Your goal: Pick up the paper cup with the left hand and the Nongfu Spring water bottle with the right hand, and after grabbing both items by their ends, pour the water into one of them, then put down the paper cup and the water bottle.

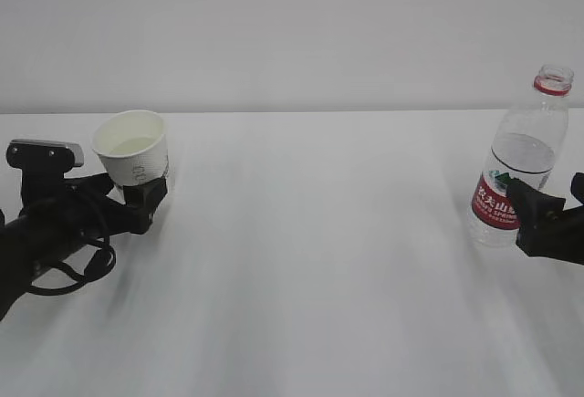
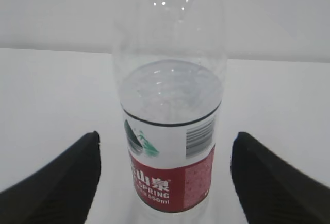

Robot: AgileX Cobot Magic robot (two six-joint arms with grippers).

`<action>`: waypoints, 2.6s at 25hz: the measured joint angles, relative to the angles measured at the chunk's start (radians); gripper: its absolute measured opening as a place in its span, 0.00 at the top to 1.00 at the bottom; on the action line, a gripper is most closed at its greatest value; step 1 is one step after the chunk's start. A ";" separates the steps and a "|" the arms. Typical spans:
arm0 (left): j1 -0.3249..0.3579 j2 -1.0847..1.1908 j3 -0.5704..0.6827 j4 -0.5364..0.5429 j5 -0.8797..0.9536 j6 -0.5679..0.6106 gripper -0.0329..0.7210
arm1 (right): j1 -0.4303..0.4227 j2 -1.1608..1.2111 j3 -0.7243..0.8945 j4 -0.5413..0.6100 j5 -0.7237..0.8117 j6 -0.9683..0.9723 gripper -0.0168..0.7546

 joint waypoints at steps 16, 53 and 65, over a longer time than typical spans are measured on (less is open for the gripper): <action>0.000 -0.215 0.154 0.002 0.000 0.000 0.13 | 0.000 -0.352 0.050 0.018 0.108 0.000 0.21; 0.000 -1.177 0.165 0.010 0.724 -0.073 0.28 | 0.000 -0.920 -0.514 0.027 1.074 -0.029 0.21; 0.000 -1.533 0.018 0.013 1.455 -0.075 0.29 | 0.000 -1.123 -0.545 0.027 1.362 -0.029 0.21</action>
